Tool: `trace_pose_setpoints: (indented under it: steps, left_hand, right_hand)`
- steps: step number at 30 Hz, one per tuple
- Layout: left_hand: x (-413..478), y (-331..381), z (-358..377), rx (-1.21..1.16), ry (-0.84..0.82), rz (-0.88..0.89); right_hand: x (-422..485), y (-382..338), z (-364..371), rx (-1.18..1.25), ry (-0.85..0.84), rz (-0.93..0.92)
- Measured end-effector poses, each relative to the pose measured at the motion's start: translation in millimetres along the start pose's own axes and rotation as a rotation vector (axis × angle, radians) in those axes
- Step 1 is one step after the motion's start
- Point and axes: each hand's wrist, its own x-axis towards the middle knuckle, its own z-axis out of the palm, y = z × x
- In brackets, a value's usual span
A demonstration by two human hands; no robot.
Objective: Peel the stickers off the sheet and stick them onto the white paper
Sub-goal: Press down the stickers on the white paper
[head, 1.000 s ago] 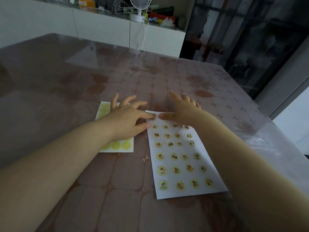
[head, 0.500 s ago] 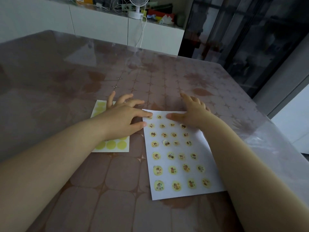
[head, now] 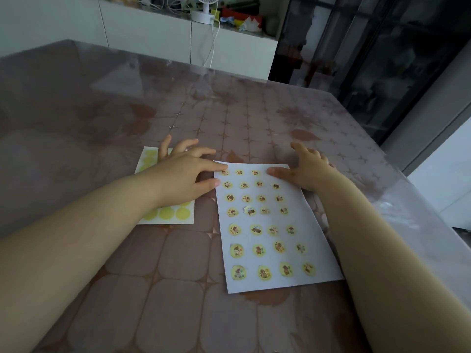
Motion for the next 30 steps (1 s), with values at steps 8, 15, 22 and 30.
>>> trace_pose_setpoints:
  steps: [8, 15, 22, 30]
  left_hand:
    - [-1, -1, -1, -0.02, -0.008, -0.01]
    - [1, 1, -1, -0.02, -0.001, 0.004]
    - [1, 1, -1, -0.01, -0.014, 0.016]
    - [0, 1, -2, -0.008, -0.021, 0.016]
  right_hand:
    - [3, 3, -13, 0.396, 0.076, 0.05]
    - [-28, -51, 3, 0.11, -0.054, -0.211]
    - [-30, -67, 16, 0.037, -0.108, -0.262]
    - [-21, -37, -2, 0.086, -0.071, -0.187]
